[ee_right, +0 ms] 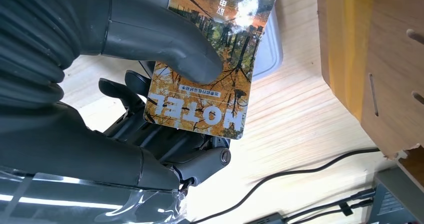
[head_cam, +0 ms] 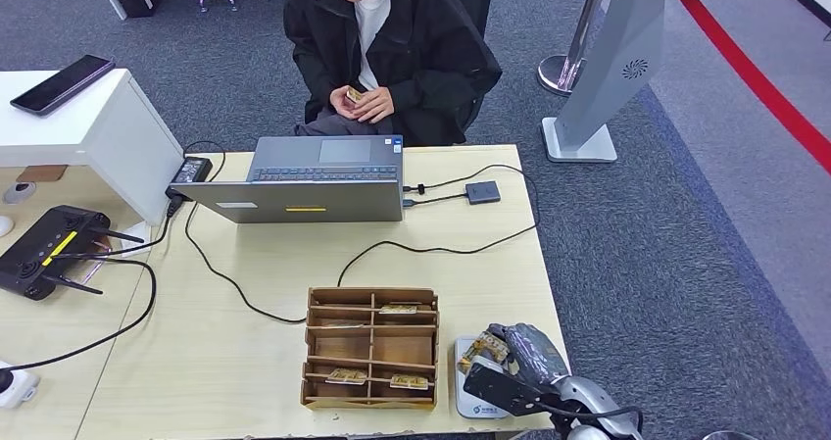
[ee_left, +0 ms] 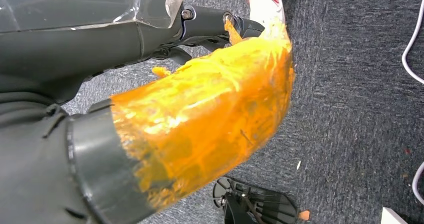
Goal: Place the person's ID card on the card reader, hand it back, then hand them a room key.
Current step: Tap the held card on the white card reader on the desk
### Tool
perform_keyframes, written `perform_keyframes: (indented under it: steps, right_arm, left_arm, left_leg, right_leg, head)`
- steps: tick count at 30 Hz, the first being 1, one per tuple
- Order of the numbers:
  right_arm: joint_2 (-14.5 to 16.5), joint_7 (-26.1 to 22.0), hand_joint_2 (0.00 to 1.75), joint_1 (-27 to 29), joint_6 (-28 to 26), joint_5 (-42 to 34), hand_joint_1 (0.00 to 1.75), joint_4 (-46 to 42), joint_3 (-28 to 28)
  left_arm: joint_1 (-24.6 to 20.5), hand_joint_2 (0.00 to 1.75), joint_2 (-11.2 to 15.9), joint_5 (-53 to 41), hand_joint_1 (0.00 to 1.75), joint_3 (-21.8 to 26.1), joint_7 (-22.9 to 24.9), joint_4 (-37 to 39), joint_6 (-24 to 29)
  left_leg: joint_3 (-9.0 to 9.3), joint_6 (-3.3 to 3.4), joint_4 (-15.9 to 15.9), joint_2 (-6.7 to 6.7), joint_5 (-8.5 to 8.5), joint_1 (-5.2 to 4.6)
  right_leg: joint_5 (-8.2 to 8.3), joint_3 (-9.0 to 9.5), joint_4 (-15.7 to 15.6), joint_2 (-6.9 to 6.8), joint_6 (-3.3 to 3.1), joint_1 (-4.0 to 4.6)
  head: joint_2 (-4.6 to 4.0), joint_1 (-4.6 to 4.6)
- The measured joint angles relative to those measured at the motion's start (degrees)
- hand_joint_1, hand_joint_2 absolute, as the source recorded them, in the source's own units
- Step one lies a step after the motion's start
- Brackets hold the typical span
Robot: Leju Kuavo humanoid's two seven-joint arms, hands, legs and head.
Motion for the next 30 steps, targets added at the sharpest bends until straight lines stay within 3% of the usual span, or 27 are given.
perform_keyframes:
  steps: [30]
  right_arm:
    - [0.72, 0.14, 1.75, -0.99, 0.76, 1.82, 1.75, 0.81, 0.04]
  left_arm:
    - [0.00, 0.00, 0.02, 0.46, 0.00, 0.00, 0.00, 0.00, -0.07]
  left_leg:
    - [0.01, 0.00, 0.00, 0.00, 0.00, 0.00]
  right_leg:
    - [0.00, 0.01, 0.00, 0.00, 0.00, 0.00]
  head:
    - [0.00, -0.01]
